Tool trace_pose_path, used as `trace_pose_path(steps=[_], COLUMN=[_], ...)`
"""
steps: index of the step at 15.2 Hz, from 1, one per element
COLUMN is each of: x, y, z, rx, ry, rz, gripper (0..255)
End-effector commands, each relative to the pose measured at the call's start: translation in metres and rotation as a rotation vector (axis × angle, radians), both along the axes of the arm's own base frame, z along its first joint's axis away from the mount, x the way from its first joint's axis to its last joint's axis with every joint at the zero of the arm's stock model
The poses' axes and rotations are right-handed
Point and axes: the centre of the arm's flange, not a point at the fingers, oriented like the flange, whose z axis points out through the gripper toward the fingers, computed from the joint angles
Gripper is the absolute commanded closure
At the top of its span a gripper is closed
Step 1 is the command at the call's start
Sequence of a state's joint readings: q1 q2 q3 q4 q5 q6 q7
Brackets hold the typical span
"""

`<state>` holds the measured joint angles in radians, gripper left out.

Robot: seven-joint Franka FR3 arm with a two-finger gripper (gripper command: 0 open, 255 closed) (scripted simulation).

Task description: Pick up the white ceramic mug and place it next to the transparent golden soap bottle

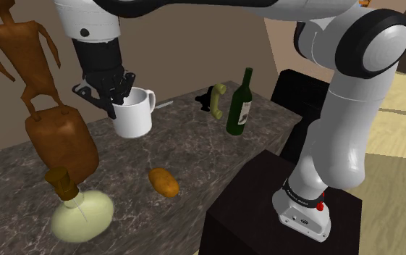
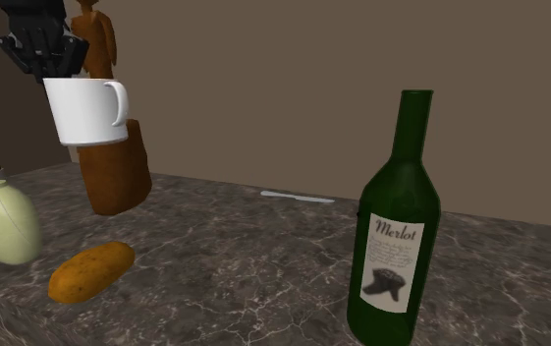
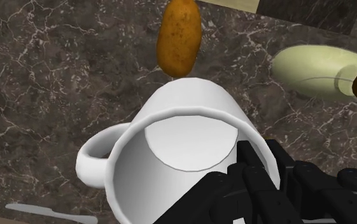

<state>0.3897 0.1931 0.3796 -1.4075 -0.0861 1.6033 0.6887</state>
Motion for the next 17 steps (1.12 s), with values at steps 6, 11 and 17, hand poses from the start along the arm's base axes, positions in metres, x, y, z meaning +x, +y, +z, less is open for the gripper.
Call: trace_pose_path(steps=[6, 11, 17], x=[-0.001, -0.001, -0.001], y=[0.000, 0.000, 0.000], z=[-0.036, -0.063, -0.094], rx=[0.001, 0.001, 0.001], ry=[-0.001, -0.001, -0.001], rz=[0.000, 0.000, 0.000], gripper=[255, 255, 255])
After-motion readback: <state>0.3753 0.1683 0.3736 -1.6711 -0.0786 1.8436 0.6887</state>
